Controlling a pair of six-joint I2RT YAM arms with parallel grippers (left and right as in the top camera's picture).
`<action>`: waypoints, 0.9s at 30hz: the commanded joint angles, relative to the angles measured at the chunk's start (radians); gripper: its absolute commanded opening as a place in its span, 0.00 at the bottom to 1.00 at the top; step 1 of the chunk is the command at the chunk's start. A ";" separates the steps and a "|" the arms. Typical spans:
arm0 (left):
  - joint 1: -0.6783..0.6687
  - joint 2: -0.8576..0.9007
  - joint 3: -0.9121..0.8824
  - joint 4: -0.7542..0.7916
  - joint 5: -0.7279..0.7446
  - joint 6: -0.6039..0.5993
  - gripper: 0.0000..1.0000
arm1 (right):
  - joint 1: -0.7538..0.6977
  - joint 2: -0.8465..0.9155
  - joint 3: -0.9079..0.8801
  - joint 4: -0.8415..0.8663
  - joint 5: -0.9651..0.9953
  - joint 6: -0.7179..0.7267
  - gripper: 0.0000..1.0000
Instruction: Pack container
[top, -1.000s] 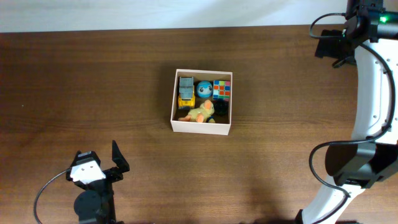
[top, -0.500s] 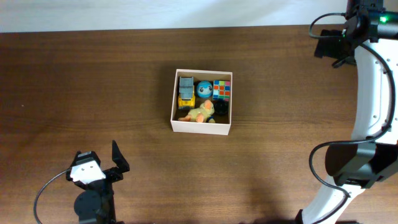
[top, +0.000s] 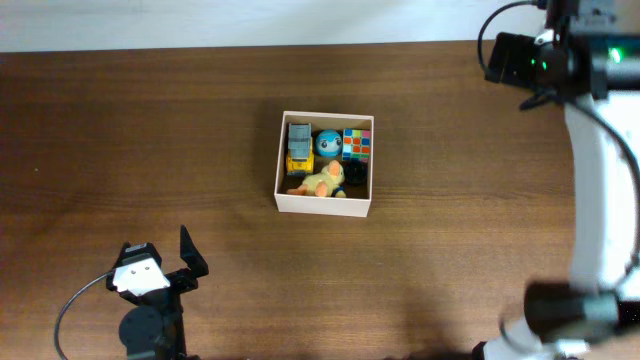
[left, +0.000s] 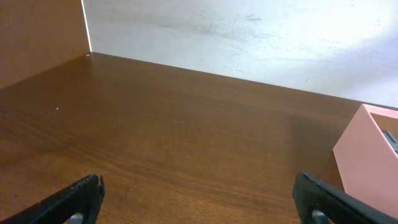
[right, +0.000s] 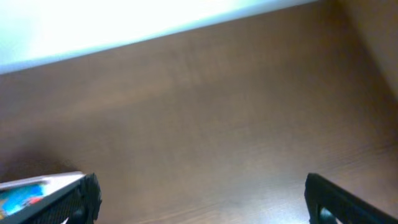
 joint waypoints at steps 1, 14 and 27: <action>0.006 -0.010 -0.014 0.003 0.018 0.002 0.99 | 0.025 -0.195 -0.187 0.095 -0.002 0.007 0.99; 0.006 -0.010 -0.014 0.003 0.018 0.002 0.99 | 0.137 -0.885 -1.065 0.579 -0.048 -0.022 0.99; 0.006 -0.010 -0.014 0.003 0.018 0.002 0.99 | 0.173 -1.415 -1.714 0.995 -0.185 -0.161 0.99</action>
